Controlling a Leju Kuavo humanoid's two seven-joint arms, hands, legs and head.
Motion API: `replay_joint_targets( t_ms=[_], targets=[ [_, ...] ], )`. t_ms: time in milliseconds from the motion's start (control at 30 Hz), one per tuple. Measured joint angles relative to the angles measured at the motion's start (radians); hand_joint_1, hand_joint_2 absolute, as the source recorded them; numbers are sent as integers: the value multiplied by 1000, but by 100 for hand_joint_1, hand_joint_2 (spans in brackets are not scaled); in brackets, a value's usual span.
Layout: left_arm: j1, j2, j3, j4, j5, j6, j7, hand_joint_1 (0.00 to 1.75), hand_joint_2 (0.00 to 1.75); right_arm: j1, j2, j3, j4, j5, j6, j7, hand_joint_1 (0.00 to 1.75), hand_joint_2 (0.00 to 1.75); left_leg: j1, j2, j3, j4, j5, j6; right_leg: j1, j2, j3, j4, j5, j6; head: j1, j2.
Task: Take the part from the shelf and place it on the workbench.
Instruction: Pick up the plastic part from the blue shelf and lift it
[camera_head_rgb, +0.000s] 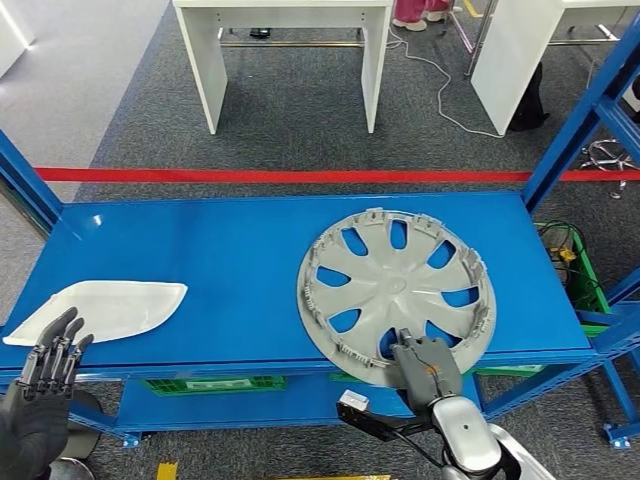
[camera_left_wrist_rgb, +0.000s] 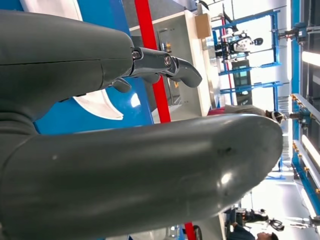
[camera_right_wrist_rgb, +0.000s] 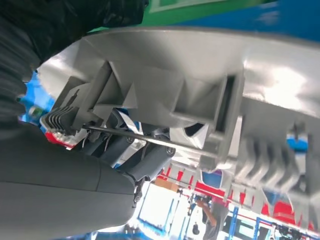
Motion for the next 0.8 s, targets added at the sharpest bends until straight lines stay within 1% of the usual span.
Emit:
replay_joint_targets(
  t_ms=[200,367,467,567,700,800],
  targets=[
    [8,-18,5,-9,-10,-11,-1,0,0,49,29,-40,-68,-58,-69,-20,175,175,0,0,-1,0,0,0,0,0,-1,0,0,0,0,0],
    [12,-32,9,-16,-14,-13,-1,0,0,67,55,-68,-122,-65,-113,-30,175,175,0,0,-2,0,0,0,0,0,-2,0,-1,0,0,0],
    [13,-40,11,-20,-18,-13,-1,0,0,74,67,-80,-152,-41,-151,-30,175,175,0,0,-2,0,0,0,0,0,-2,0,-1,0,0,0],
    [15,-48,13,-25,-23,-15,-2,0,0,83,78,-89,-182,10,-198,-28,175,175,0,0,-2,0,0,0,0,0,-2,0,-1,0,0,0],
    [15,-58,15,-31,-30,-16,-2,0,0,83,80,-95,-211,63,-276,-35,175,175,0,0,-3,0,0,0,0,0,-2,0,-1,0,0,0],
    [16,-62,15,-32,-32,-14,-2,0,0,82,80,-98,-228,82,-309,-40,175,175,0,0,-3,0,0,0,0,0,-2,0,-1,0,0,0]
  ],
)
